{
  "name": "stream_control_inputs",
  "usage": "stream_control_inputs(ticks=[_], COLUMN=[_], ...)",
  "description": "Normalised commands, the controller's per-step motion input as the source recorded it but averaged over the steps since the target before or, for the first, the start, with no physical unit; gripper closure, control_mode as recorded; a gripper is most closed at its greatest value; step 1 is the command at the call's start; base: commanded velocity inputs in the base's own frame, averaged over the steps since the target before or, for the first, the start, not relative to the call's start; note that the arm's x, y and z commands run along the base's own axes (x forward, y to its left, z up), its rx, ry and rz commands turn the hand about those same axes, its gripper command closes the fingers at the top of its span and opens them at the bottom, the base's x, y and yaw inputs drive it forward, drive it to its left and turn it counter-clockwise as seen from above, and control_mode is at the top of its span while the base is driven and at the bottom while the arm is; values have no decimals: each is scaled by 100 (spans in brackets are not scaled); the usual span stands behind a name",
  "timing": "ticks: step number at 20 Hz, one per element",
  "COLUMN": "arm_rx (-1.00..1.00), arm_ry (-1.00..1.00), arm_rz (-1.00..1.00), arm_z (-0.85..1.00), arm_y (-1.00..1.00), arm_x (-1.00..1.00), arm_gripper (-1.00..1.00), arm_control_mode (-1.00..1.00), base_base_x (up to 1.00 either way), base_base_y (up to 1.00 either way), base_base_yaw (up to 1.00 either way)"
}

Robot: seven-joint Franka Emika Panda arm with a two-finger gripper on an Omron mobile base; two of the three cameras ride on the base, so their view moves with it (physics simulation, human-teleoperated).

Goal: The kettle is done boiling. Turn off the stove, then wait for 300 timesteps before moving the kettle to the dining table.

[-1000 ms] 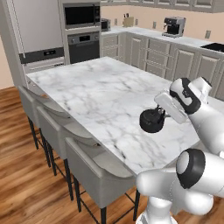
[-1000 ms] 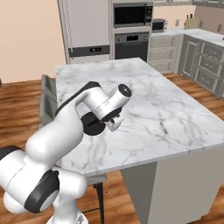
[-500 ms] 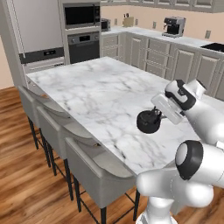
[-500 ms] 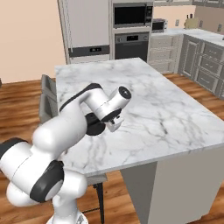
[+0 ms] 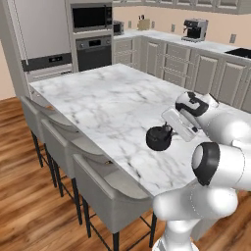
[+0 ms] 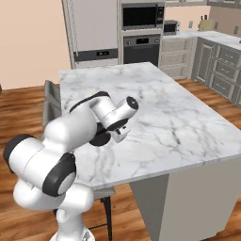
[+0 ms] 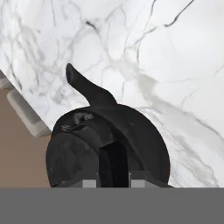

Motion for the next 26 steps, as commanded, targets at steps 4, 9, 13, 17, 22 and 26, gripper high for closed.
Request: stream_control_inputs(ticks=[4,9,13,17,22,26], arm_rx=[3,0,0,0,0,0], arm_ry=[3,0,0,0,0,0], arm_rz=[0,0,0,0,0,0], arm_z=[-30,-35,-36,-35,-31,-28], arm_y=[21,14,12,11,8,4], arm_x=[29,28,25,21,16,15], arm_gripper=[100,100,100,100,100,100], arm_control_mode=[-100,-100,-100,-100,-100,-100], base_base_x=[0,0,0,0,0,0], base_base_y=[0,0,0,0,0,0], base_base_yaw=[0,0,0,0,0,0])
